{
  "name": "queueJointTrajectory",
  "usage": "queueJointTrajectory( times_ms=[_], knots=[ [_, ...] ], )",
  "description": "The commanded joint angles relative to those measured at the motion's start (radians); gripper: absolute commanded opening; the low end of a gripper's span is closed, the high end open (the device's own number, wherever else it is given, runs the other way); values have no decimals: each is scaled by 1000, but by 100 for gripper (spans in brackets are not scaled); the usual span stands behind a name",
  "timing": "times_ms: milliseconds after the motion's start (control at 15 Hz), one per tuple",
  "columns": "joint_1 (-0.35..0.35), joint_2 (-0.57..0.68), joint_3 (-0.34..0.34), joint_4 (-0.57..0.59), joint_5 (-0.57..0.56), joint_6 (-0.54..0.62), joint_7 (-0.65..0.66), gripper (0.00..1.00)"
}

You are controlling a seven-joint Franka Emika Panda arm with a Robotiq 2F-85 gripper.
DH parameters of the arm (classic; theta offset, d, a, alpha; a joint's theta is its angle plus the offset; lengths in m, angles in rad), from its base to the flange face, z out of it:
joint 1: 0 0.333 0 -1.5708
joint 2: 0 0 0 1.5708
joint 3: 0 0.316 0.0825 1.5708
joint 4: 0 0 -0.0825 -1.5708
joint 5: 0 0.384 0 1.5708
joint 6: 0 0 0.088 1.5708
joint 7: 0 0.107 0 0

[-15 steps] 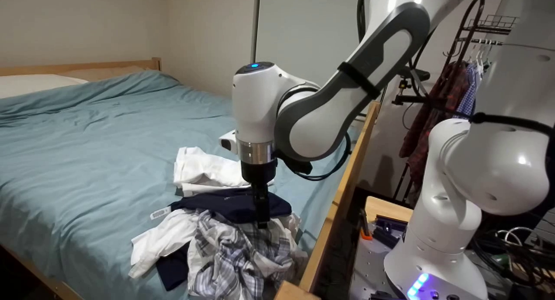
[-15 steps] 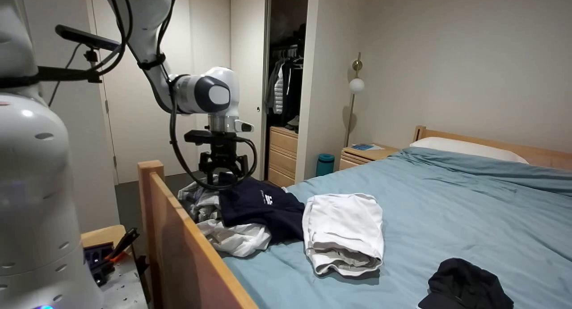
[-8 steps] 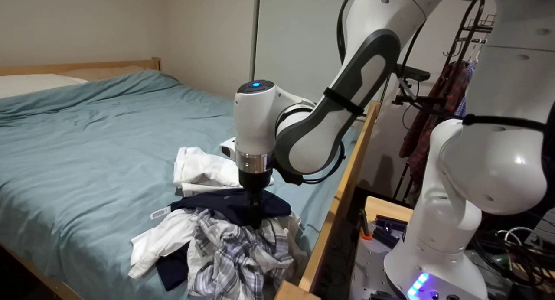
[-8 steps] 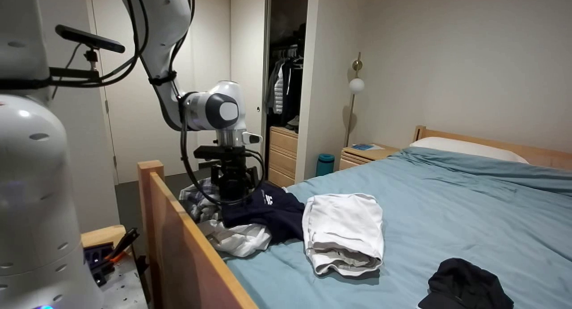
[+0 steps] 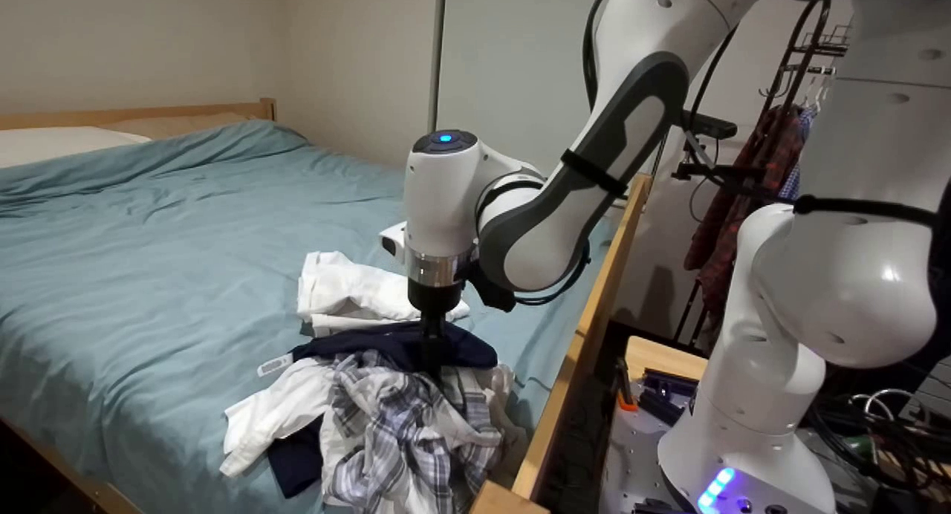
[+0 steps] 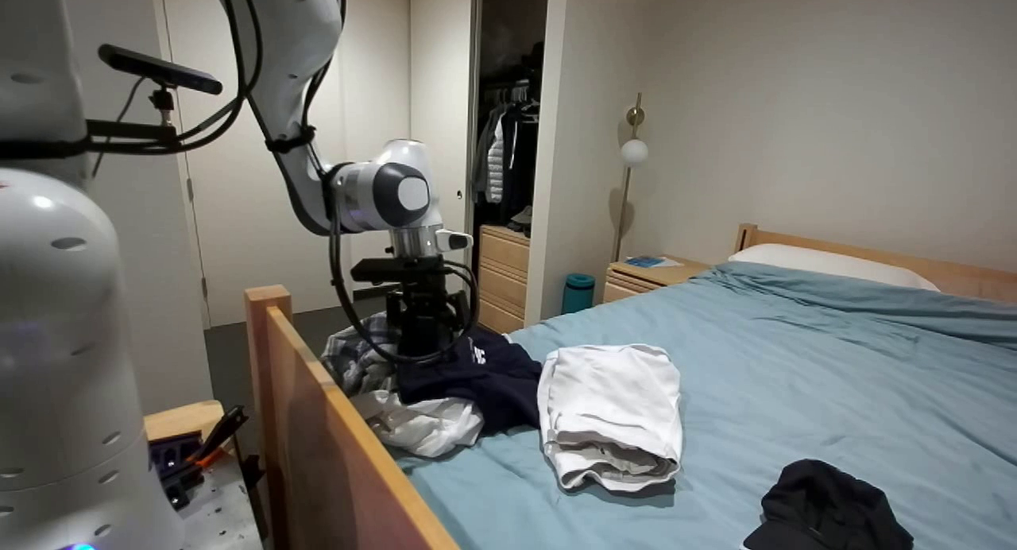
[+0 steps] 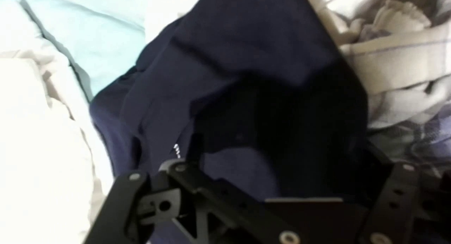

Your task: Arrange the clothes together

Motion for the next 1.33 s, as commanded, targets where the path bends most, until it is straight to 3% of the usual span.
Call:
queueJointTrajectory(
  times_ms=[0, 133, 667, 867, 1267],
  knots=[
    [-35, -45, -8, -14, -180, 31, 165, 100],
    [-45, -55, -5, -14, -235, 30, 220, 100],
    [-36, -78, -15, -32, -259, 56, 279, 100],
    [-51, -50, -17, -42, -171, 104, 199, 100],
    [-45, -68, -95, -88, -147, 163, 217, 100]
  ],
)
